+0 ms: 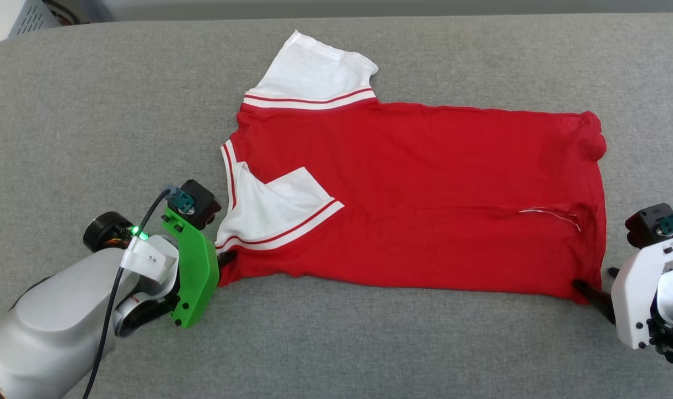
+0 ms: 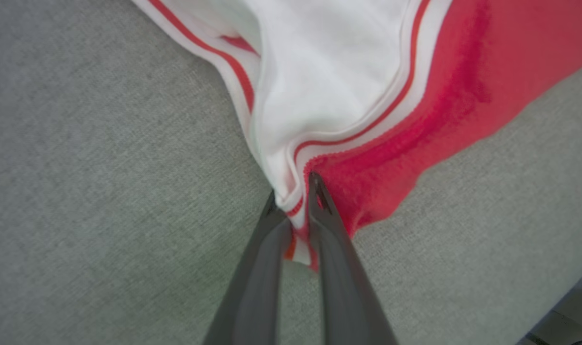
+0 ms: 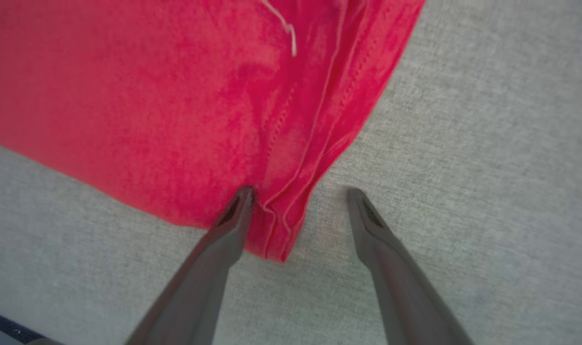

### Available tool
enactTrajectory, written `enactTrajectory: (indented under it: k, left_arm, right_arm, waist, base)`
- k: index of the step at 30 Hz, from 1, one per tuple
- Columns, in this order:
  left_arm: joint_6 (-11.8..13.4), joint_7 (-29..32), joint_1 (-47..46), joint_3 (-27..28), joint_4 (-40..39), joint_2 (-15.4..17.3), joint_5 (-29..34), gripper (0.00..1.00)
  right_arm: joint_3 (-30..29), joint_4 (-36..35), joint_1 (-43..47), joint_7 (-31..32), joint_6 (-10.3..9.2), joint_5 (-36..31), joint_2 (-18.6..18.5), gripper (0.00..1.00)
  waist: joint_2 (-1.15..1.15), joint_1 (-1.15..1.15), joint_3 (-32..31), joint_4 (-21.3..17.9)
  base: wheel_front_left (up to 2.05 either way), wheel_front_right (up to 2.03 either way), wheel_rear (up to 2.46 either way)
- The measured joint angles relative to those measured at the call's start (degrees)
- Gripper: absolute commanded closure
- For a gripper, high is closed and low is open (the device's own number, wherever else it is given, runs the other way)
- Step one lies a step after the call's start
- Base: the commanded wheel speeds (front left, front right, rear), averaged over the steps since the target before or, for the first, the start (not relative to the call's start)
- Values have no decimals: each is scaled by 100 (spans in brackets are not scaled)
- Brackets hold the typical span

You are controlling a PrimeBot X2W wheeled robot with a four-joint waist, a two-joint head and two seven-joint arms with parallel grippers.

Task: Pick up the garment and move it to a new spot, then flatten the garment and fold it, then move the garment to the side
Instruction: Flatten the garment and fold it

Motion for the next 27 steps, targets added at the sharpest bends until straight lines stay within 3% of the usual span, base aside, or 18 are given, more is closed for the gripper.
enactTrajectory:
  k: [6,7,8,9,17,22,27]
  left_arm:
    - [0,-118,-32,-22,26,-3,32,100]
    - [0,-132,-31,-29,40,-1,32,100]
    - [-1,-156,-27,-37,59,0,32,100]
    - [-1,-171,-21,-43,78,1,31,100]
    - [-1,-346,364,-96,124,87,-82,100]
    - [25,-354,556,-115,-82,244,-133,100]
    - [215,-401,798,-122,-517,500,-165,100]
  right_arm:
    - [323,461,-121,-453,-11,125,56,0]
    - [369,509,-146,-552,-12,186,51,52]
    - [414,558,-169,-687,-12,220,44,62]
    - [463,592,-185,-792,-12,234,40,100]
    - [648,611,-145,-1512,-8,456,-13,100]
    - [482,265,216,-1611,2,500,-175,100]
    - [155,-242,680,-1550,7,557,-381,100]
  waist:
    - [0,0,103,40]
    - [0,0,100,35]
    - [0,0,86,28]
    - [0,0,69,21]
    - [0,0,-316,-28]
    - [0,0,-602,-23]
    - [0,0,-809,-4]
  base:
    - [0,0,0]
    - [0,0,0]
    - [0,0,0]
    - [0,0,0]
    - [0,0,0]
    - [0,0,0]
    - [0,0,0]
